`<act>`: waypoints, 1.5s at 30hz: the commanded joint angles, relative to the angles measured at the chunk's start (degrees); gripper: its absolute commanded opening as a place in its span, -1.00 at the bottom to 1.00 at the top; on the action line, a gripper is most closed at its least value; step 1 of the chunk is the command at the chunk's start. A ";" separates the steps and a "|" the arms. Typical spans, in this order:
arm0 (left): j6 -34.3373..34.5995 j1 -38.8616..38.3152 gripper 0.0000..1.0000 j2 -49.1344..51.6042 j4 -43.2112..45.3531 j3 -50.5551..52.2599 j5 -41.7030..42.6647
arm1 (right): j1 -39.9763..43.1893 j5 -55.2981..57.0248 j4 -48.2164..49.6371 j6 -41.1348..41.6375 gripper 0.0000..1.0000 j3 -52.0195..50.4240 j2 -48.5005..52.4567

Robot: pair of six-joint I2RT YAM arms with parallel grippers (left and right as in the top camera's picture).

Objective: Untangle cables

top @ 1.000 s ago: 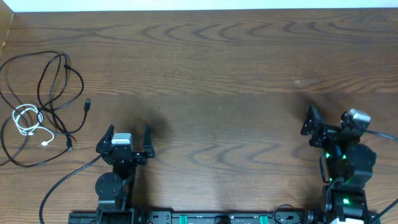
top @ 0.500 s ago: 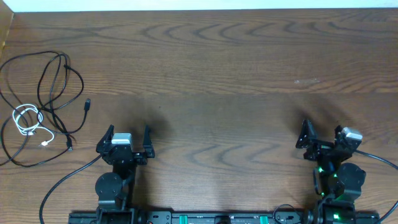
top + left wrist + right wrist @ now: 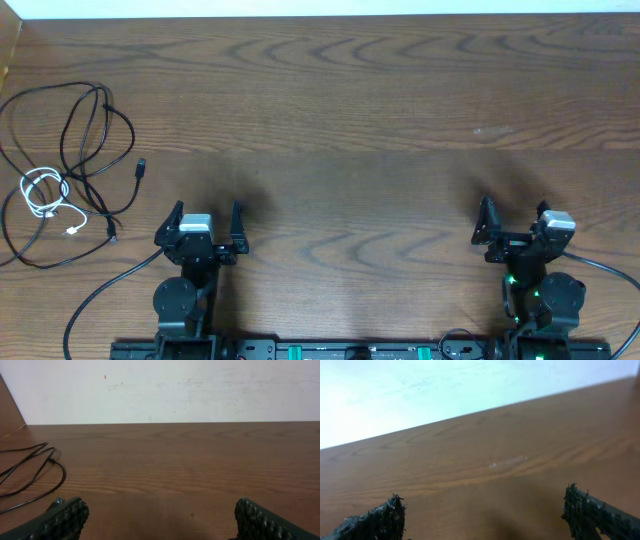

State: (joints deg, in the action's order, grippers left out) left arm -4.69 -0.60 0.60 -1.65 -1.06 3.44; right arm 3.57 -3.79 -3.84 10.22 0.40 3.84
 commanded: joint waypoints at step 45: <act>0.09 -0.09 0.89 -0.37 -2.25 0.83 -0.48 | -1.75 0.85 -0.28 -7.96 0.99 -0.09 -3.54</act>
State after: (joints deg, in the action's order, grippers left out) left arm -4.69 -0.60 0.60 -1.65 -1.06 3.44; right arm 2.31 -3.55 -3.84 3.16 0.40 0.84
